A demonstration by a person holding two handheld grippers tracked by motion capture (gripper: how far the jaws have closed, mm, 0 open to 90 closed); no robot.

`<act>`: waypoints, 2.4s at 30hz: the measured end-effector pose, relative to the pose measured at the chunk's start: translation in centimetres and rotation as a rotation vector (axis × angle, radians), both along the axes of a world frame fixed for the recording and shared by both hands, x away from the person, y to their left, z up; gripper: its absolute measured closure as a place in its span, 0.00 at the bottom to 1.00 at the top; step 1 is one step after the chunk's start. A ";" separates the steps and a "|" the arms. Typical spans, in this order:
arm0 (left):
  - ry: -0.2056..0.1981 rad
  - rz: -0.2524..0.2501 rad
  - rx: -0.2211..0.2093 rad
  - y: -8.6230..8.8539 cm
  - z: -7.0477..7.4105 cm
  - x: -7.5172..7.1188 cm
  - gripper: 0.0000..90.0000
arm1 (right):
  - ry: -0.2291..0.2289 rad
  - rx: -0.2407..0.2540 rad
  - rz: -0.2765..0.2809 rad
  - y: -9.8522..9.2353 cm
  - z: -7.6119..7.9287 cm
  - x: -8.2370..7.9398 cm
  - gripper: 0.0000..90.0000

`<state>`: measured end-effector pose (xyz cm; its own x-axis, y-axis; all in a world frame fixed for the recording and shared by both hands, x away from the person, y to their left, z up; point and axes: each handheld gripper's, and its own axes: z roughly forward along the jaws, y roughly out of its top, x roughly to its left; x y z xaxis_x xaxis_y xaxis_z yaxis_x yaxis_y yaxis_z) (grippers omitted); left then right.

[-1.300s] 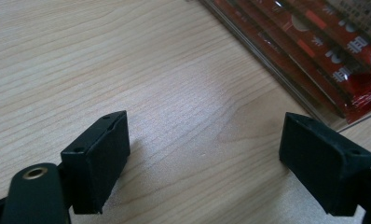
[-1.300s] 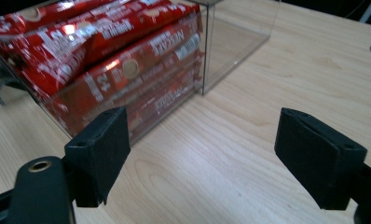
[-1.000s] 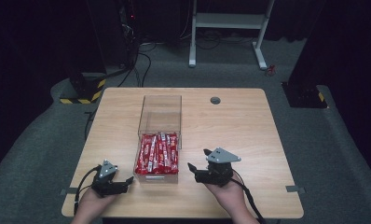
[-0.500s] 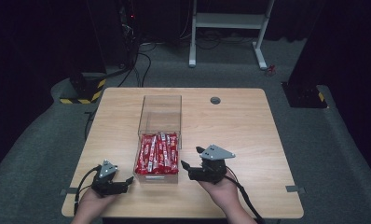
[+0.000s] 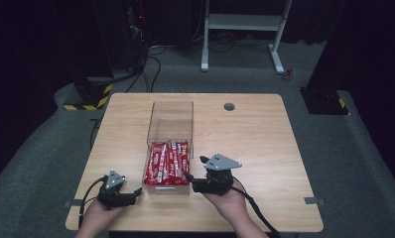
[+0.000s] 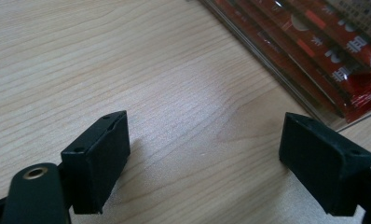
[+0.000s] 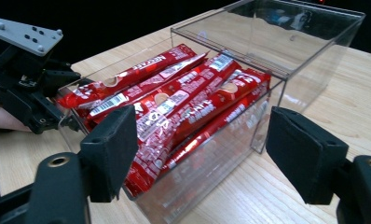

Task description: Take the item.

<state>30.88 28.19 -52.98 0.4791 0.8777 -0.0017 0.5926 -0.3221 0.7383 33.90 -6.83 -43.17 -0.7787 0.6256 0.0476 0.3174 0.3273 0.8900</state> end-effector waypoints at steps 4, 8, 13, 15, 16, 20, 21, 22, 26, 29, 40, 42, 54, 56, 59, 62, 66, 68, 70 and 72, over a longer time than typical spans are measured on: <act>0.000 0.000 0.000 0.0 0.0 0.0 0.18 | 0.004 -0.012 0.004 0.6 0.0 0.0 0.34; 0.001 -0.002 0.000 0.0 0.0 0.0 0.18 | 0.009 -0.018 -0.002 1.1 -0.1 0.3 0.38; 0.001 -0.003 0.000 0.0 0.0 0.0 0.18 | 0.012 -0.034 0.000 1.7 -0.5 0.4 0.47; 0.001 -0.003 0.000 0.0 0.0 0.0 0.18 | 0.012 -0.044 -0.011 2.0 -0.6 0.4 0.53; 0.001 -0.002 0.000 0.0 0.0 0.0 0.18 | 0.019 -0.046 -0.019 2.1 -0.6 0.4 0.55; 0.001 -0.003 0.000 0.0 0.0 0.0 0.18 | 0.037 -0.027 -0.023 2.1 -0.7 0.4 0.62; 0.001 -0.003 0.000 0.0 0.0 0.0 0.18 | 0.041 -0.026 -0.021 2.2 -0.7 0.4 0.64; 0.001 -0.003 0.000 0.0 0.0 0.0 0.18 | 0.047 -0.023 -0.014 2.3 -0.8 0.4 0.67; 0.001 -0.003 0.000 0.0 0.0 0.0 0.18 | 0.047 -0.032 -0.006 2.5 -0.9 0.4 0.72; 0.001 -0.003 0.000 0.0 0.0 0.0 0.18 | 0.050 -0.044 -0.016 2.6 -1.1 0.4 0.75; 0.001 -0.003 0.000 0.0 0.0 0.0 0.18 | 0.039 -0.082 -0.049 3.4 -1.6 0.1 0.88; 0.001 -0.003 0.000 0.0 0.0 0.0 0.18 | 0.041 -0.083 -0.051 3.5 -1.6 0.1 0.90; 0.001 -0.003 0.000 0.0 0.0 0.0 0.18 | 0.015 -0.044 -0.049 2.9 -1.4 -0.9 1.00; 0.001 -0.003 0.000 0.0 0.0 0.0 0.18 | 0.016 -0.025 -0.048 2.6 -1.4 -1.0 1.00; 0.000 -0.003 0.000 0.0 0.0 0.0 0.18 | 0.018 0.000 -0.047 2.4 -1.5 -1.2 1.00; 0.001 -0.003 0.000 0.0 0.0 0.0 0.18 | 0.010 -0.002 -0.039 2.3 -1.4 -1.4 1.00; 0.002 -0.005 0.002 0.0 0.0 0.0 0.18 | -0.002 0.011 -0.047 2.0 -1.3 -1.5 1.00; 0.000 -0.005 0.003 0.0 0.0 0.0 0.18 | 0.000 0.014 -0.049 1.8 -1.3 -1.4 1.00; 0.001 -0.006 0.003 0.0 0.0 -0.1 0.18 | -0.001 0.019 -0.051 1.7 -1.3 -1.4 1.00; -0.001 -0.006 0.002 0.0 0.0 -0.1 0.18 | -0.002 0.021 -0.047 1.6 -1.2 -1.4 1.00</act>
<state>30.81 28.19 -52.98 0.4840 0.8751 0.0001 0.5904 -0.3266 0.7380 32.47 -5.20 -44.40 -0.7485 0.6605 0.0591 0.3299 0.2937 0.8972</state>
